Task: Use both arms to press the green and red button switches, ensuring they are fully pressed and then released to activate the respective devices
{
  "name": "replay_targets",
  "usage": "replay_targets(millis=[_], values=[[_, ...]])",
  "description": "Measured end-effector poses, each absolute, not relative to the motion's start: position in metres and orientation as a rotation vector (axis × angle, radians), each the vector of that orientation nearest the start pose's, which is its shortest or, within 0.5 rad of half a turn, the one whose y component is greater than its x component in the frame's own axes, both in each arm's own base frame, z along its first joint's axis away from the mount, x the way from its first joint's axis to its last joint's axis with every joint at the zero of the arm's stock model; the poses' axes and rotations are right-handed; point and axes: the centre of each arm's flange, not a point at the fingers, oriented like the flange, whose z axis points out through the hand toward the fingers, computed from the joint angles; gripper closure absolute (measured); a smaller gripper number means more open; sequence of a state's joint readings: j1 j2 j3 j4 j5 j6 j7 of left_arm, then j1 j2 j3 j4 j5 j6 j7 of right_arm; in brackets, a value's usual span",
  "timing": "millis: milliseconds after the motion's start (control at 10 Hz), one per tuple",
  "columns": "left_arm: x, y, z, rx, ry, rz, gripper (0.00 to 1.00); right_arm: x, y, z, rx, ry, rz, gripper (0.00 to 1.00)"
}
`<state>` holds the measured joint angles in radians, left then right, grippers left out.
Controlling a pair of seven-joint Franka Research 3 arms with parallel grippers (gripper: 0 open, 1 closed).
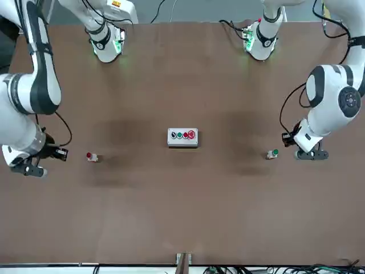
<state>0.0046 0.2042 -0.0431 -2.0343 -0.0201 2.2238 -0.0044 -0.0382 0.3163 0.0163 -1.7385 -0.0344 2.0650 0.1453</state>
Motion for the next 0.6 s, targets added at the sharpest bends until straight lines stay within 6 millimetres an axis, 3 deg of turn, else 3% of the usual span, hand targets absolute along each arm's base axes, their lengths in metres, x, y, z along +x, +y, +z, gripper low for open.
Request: replay_targets(millis=[300,600], values=[[0.583,-0.024,0.304,-3.167,0.034,-0.004,0.99,0.629,-0.004,0.345,-3.156,0.206,-0.003,0.99],[0.586,-0.027,0.273,-3.169,0.039,-0.001,0.99,0.611,0.011,0.313,-3.157,0.168,0.032,0.99]])
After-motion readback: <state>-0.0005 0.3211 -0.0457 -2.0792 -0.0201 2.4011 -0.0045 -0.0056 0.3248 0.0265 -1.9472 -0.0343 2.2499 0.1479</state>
